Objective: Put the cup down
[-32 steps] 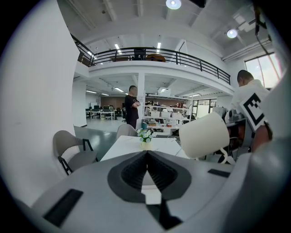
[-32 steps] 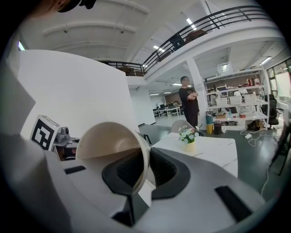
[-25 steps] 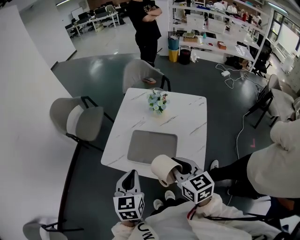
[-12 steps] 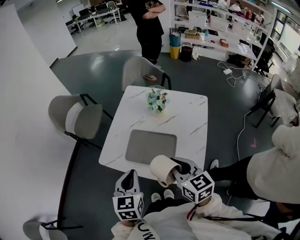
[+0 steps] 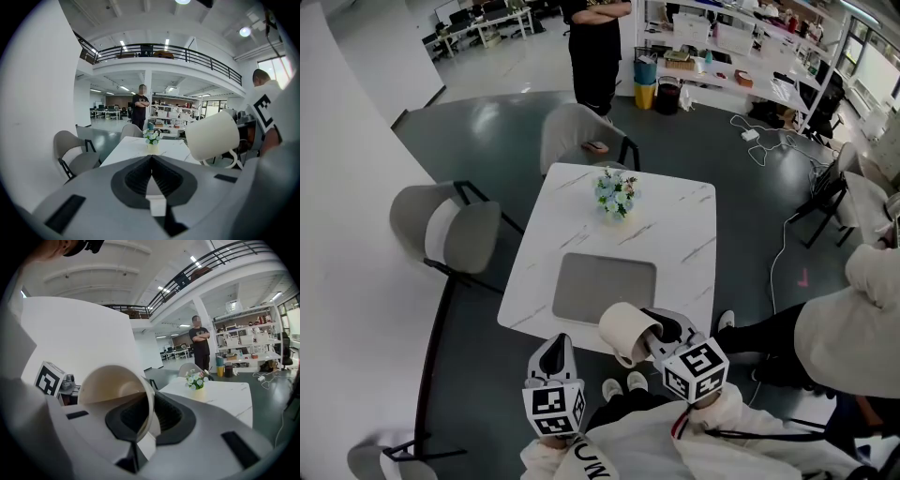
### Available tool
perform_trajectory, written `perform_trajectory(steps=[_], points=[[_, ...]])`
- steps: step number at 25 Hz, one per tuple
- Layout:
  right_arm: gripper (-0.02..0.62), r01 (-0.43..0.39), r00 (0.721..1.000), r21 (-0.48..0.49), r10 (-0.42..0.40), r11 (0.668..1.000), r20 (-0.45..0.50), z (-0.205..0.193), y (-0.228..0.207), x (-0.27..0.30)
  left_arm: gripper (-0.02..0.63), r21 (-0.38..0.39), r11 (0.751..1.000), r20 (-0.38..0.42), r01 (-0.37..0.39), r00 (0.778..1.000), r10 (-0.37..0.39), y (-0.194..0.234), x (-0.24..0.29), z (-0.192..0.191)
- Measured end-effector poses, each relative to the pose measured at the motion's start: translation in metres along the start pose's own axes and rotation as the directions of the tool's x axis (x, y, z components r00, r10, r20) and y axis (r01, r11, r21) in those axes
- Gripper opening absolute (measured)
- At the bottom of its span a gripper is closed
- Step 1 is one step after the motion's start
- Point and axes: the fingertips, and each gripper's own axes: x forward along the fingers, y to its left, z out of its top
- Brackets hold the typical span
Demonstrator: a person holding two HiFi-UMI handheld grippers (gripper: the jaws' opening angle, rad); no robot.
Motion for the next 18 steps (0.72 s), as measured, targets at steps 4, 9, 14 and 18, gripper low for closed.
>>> perform_trajectory(steps=[4, 9, 14, 18], points=[[0.038, 0.019, 1.0, -0.004, -0.019, 1.0, -0.012, 0.0, -0.001, 0.008, 0.009, -0.004, 1.0, -0.003, 0.005, 1.0, -0.005, 0.008, 0.003, 0.001], [0.038, 0.034, 0.999, -0.015, -0.035, 0.999, -0.037, -0.007, -0.005, 0.025, 0.009, -0.014, 1.0, -0.017, 0.0, 1.0, 0.0, 0.024, 0.014, -0.008], [0.038, 0.043, 0.996, -0.036, -0.045, 0.998, -0.082, -0.013, -0.012, 0.046, 0.009, -0.025, 1.0, -0.038, -0.004, 0.999, 0.004, 0.038, 0.027, -0.013], [0.04, 0.046, 0.993, -0.05, -0.051, 0.998, -0.107, -0.015, -0.018, 0.068, 0.009, -0.023, 1.0, -0.048, -0.004, 0.999, 0.003, 0.048, 0.039, -0.012]])
